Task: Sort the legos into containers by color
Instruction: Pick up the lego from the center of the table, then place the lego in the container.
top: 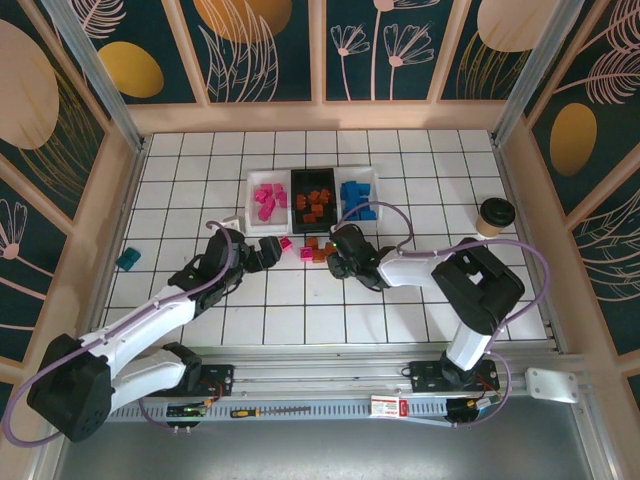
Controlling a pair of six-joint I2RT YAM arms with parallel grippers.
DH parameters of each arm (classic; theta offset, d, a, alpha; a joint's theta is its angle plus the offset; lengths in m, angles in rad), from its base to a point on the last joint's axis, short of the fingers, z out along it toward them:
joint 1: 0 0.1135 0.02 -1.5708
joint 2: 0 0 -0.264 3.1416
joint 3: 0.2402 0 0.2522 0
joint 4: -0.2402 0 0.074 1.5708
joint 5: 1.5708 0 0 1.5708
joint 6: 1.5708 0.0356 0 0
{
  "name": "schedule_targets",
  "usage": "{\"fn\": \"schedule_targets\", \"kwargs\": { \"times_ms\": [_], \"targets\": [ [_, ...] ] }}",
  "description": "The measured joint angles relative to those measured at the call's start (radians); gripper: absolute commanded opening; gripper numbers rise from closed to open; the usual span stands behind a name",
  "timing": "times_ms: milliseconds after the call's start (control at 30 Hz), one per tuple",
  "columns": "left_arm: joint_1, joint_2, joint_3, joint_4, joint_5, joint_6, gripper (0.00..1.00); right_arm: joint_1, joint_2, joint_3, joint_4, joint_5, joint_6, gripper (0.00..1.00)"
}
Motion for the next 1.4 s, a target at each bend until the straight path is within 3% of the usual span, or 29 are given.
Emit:
{"fn": "schedule_targets", "kwargs": {
  "times_ms": [267, 433, 533, 867, 933, 1067, 1133, 1400],
  "targets": [
    [0.000, 0.026, -0.044, 0.007, 0.000, -0.004, 0.99, 0.019, -0.246, -0.066, -0.044, -0.114, 0.004, 0.20],
    [0.000, 0.062, -0.058, 0.034, 0.005, -0.005, 0.99, 0.010, -0.312, 0.023, -0.046, -0.173, 0.003, 0.19],
    [0.000, 0.081, -0.059, 0.045, 0.008, -0.008, 0.99, -0.011, -0.228, 0.153, -0.029, -0.169, 0.003, 0.19],
    [0.000, 0.072, -0.060, 0.045, 0.007, -0.008, 0.99, -0.098, 0.266, 0.600, -0.028, -0.060, 0.014, 0.20],
    [0.000, 0.067, -0.060, 0.043, 0.003, -0.007, 0.99, -0.111, 0.325, 0.649, -0.042, -0.044, 0.027, 0.25],
    [0.000, 0.067, -0.060, 0.031, -0.001, -0.005, 0.99, -0.128, 0.382, 0.700, -0.074, -0.037, 0.047, 0.50],
    [0.000, 0.073, -0.058, 0.026, -0.002, 0.000, 0.99, -0.130, 0.383, 0.700, -0.076, -0.043, 0.054, 0.57],
    [0.000, 0.146, -0.005, 0.026, 0.004, 0.034, 0.93, -0.127, 0.266, 0.581, -0.037, -0.047, 0.060, 0.63]
  ]
}}
